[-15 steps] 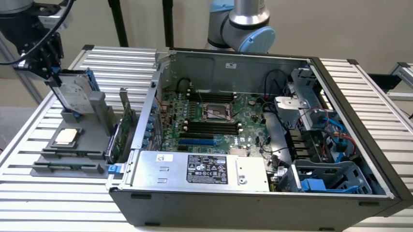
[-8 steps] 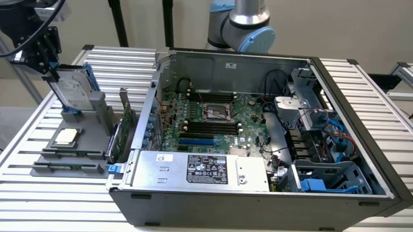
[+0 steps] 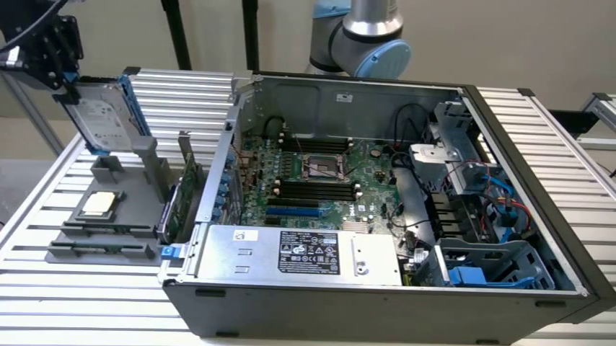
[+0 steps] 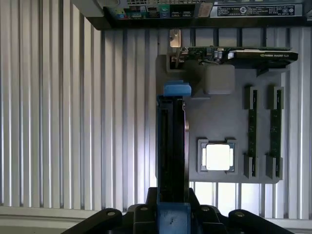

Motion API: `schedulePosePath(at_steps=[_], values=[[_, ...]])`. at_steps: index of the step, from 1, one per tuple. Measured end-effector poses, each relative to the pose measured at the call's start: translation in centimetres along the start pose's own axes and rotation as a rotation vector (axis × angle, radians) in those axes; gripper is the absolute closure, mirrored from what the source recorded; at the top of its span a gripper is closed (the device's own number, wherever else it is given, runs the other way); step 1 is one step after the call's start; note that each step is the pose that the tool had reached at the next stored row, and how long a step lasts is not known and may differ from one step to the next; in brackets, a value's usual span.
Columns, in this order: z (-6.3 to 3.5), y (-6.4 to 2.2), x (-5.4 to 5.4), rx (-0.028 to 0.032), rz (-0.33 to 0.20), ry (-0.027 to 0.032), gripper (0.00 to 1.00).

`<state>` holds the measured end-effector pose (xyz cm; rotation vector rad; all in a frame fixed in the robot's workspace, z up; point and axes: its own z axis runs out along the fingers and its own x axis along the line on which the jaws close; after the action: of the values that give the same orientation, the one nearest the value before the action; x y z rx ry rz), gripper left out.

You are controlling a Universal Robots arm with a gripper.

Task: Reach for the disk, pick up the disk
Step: 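Pick up the disk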

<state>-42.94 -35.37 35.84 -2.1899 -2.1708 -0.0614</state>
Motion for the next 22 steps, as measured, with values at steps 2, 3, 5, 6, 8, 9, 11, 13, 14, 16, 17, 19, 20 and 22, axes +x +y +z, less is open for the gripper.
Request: schedulePosePath(at_steps=[2,3,5,6,8,9,11,13,14,16,17,19,20,22], values=[[-0.89,-0.01,0.1,0.0,0.0,0.0,0.67],[-1.34,-0.02,0.2,0.0,0.0,0.0,0.67],[-2.22,-0.03,0.5,-0.0005,0.0,0.0,0.67],[-2.69,-0.04,0.7,-0.0011,0.001,0.0,0.67],[-3.55,-0.05,1.3,-0.0023,0.0,-0.0003,0.67],[-3.94,-0.04,1.6,-0.0031,0.0,-0.0002,0.67],[-4.66,0.07,1.9,-0.0039,0.0,-0.0002,0.67],[-5.36,0.33,2.2,-0.0044,0.0,-0.0002,0.67],[-5.73,0.5,2.3,-0.0045,0.0,-0.0003,0.67],[-6.4,0.85,2.6,-0.0053,0.0,-0.0002,0.67],[-6.77,1.05,2.8,-0.0058,0.0,-0.0002,0.67],[-7.39,1.55,3.0,-0.0064,0.0,-0.0002,0.67],[-7.64,1.96,3.0,-0.0065,0.0,-0.0001,0.67],[-8.08,2.87,3.1,-0.0063,0.0,0.0003,0.67]])
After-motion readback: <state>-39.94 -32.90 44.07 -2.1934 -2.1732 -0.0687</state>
